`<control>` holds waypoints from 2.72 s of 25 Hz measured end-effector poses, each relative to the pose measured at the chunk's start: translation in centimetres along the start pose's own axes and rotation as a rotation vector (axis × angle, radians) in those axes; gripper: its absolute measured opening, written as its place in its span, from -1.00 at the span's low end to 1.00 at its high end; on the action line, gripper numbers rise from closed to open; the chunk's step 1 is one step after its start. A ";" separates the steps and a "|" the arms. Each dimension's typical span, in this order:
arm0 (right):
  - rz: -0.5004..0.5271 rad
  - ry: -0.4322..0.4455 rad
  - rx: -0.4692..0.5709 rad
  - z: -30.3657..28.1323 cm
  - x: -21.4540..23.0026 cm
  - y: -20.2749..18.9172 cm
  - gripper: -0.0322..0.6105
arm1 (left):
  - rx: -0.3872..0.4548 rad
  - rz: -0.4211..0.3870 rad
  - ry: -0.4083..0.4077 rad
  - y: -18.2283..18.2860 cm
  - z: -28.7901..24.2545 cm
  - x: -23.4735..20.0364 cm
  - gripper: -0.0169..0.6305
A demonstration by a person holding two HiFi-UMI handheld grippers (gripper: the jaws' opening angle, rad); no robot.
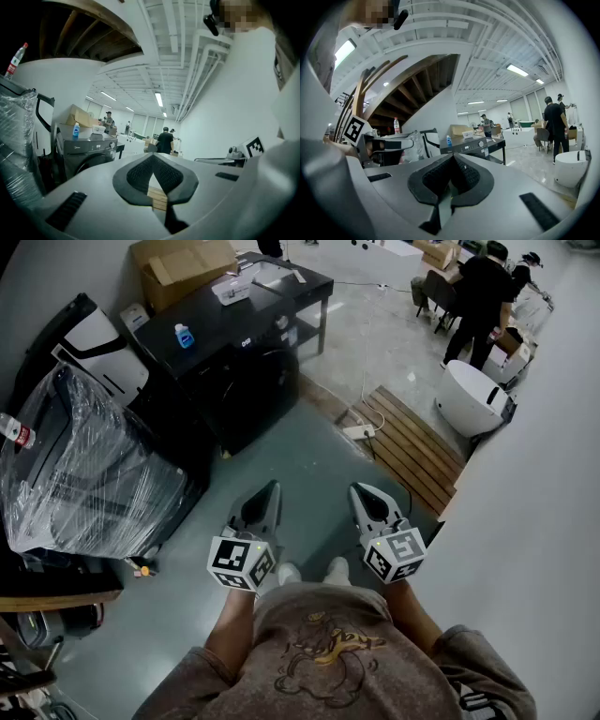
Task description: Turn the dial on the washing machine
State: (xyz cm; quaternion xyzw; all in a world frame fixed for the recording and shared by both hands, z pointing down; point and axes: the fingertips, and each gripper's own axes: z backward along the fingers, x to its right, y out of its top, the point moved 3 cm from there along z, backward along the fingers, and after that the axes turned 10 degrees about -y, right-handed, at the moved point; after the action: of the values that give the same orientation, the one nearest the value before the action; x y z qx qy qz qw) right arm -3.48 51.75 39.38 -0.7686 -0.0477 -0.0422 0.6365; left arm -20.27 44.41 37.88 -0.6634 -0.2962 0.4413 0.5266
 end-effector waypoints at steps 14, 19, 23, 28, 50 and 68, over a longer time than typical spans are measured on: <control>-0.035 -0.058 0.051 -3.8 -2.6 -1.4 -0.89 | -0.012 -0.023 -0.077 -0.4 0.1 -4.5 -0.97; -0.033 -0.054 0.049 -7.3 -2.1 -1.3 -0.89 | -0.016 -0.022 -0.070 -0.3 -2.0 -7.0 -0.97; -0.031 -0.049 0.049 -11.1 -0.7 -1.0 -0.89 | -0.017 -0.018 -0.056 0.0 -4.6 -9.7 -0.97; -0.030 -0.008 0.039 -17.5 1.7 0.4 -0.89 | -0.028 -0.021 -0.040 1.4 -9.6 -13.2 -0.97; 0.006 0.266 -0.050 -40.6 14.6 7.3 -0.89 | 0.001 -0.015 0.179 8.5 -30.3 -24.1 -0.97; 0.002 0.304 0.005 -49.7 14.2 8.5 -0.89 | 0.015 -0.026 0.223 9.3 -33.9 -30.9 -0.97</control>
State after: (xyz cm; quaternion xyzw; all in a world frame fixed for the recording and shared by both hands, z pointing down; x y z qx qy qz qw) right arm 11.49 1.61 42.10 -0.7518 0.0498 -0.1575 0.6383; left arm -3.93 0.58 39.32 -0.7008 -0.2410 0.3600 0.5668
